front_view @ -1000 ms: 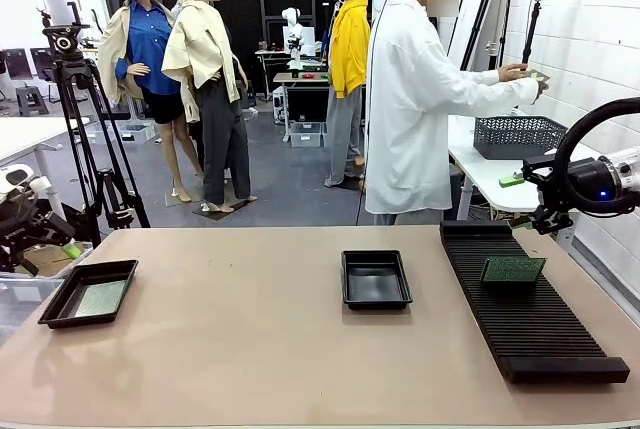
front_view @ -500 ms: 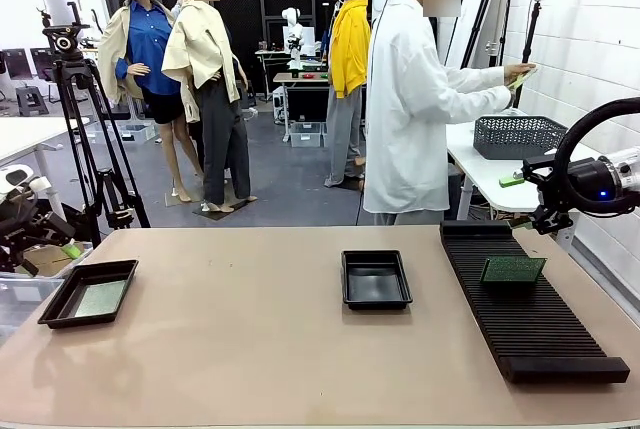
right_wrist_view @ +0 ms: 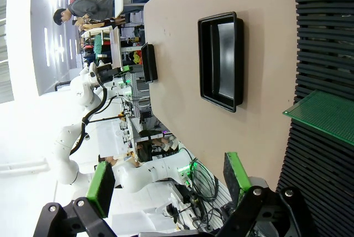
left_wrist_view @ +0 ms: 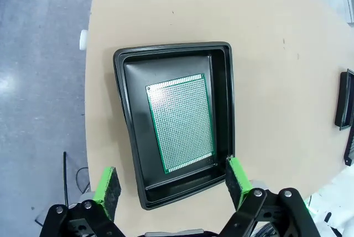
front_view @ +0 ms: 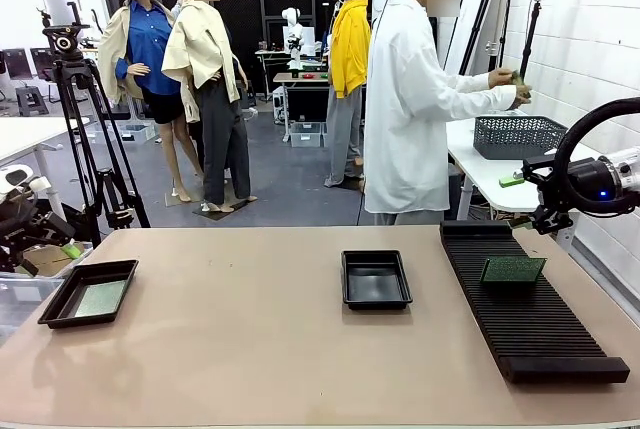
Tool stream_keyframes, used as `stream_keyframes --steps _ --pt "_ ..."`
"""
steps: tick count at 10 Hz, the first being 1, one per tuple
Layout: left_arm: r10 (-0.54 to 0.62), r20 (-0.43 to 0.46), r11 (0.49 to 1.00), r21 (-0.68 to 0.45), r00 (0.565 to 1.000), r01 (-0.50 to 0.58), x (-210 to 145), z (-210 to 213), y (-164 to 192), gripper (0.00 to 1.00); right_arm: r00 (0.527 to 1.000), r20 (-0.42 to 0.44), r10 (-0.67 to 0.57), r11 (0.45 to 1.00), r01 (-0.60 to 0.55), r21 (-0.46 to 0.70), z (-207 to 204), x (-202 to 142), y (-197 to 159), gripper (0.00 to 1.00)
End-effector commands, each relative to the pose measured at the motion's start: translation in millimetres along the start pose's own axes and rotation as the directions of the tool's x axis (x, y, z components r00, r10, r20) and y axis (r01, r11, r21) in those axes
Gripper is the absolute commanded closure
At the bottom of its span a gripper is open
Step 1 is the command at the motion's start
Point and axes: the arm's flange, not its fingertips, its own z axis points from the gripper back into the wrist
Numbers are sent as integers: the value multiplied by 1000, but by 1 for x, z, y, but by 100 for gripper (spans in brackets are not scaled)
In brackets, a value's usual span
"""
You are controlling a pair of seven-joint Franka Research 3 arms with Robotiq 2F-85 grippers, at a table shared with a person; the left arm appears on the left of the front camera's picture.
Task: Inspect and transfer BCBs to ESD trays.
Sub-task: Pick up the ESD tray and place it on the left side of the table, then pick up the Blank PCB from the PCB Rack and place it in the right ESD tray.
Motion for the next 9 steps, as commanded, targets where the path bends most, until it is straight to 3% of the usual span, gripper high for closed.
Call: stream_keyframes --steps 1,9 --pt "0 2 1000 0 1000 0 1 1 0 0 1000 -4 4 1000 -4 -4 -1 0 1 0" --pt "0 2 1000 0 1000 0 1 1 0 0 1000 -4 4 1000 -4 -4 -1 0 1 0"
